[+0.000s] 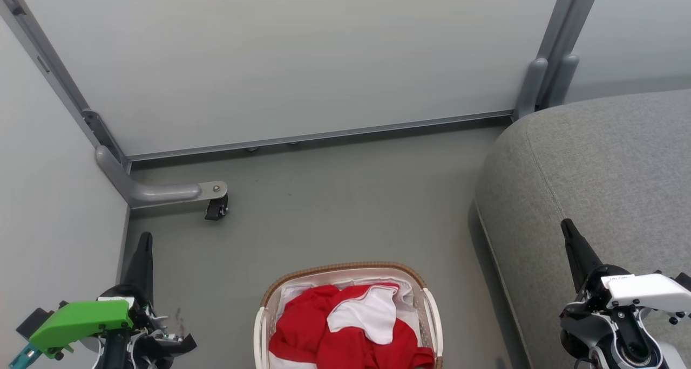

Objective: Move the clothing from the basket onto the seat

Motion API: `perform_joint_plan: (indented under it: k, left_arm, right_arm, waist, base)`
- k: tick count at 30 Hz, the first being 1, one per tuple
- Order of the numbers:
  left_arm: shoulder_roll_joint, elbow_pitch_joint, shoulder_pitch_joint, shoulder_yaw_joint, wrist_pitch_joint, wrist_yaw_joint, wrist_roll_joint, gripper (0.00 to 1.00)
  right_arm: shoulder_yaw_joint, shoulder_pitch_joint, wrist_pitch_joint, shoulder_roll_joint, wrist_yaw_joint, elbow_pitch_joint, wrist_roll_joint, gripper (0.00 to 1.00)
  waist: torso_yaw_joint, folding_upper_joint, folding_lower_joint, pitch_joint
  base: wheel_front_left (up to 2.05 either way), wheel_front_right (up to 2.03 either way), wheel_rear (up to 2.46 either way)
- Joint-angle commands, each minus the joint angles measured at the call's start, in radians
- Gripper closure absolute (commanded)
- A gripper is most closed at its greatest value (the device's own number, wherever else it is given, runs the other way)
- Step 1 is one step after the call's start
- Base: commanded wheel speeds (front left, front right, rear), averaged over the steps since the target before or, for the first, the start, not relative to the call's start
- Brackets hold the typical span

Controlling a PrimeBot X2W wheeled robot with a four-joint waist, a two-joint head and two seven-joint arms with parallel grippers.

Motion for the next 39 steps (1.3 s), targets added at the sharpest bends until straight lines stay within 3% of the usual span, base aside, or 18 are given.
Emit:
perform_joint_plan:
  k: [1, 18, 19, 31, 39]
  left_arm:
    - [0.006, -0.001, -0.011, 0.001, 0.002, -0.005, -0.003, 1.00]
    - [0.006, -0.001, -0.011, 0.001, 0.002, -0.005, -0.003, 1.00]
    - [0.000, 0.001, 0.000, 0.000, 0.000, 0.000, 0.000, 0.00]
    - [-0.006, 0.030, 0.035, -0.049, -0.043, 0.001, 0.018, 0.00]
    - [-0.004, 0.022, 0.035, -0.075, -0.080, 0.001, 0.091, 0.00]
  right_arm:
    - [-0.002, 0.011, 0.002, -0.007, 0.000, -0.002, 0.004, 1.00]
    - [-0.002, 0.011, 0.002, -0.007, 0.000, -0.002, 0.004, 1.00]
    - [0.000, 0.000, 0.000, 0.000, 0.000, 0.001, 0.000, 0.00]
    - [0.028, 0.026, -0.042, 0.010, 0.000, 0.038, -0.023, 0.00]
    - [0.017, 0.032, -0.079, 0.008, 0.000, 0.039, -0.098, 0.00]
  waist:
    - [0.000, 0.0000, 0.0000, 0.000]
    - [0.000, 0.0000, 0.0000, 0.000]
    - [0.000, 0.0000, 0.0000, 0.000]
    - [0.000, 0.0000, 0.0000, 0.000]
    - [0.001, 0.0000, 0.0000, 0.000]
  base:
    - [0.00, 0.00, 0.00]
    - [0.00, 0.00, 0.00]
    - [0.00, 0.00, 0.00]
    - [0.00, 0.00, 0.00]
    - [0.00, 0.00, 0.00]
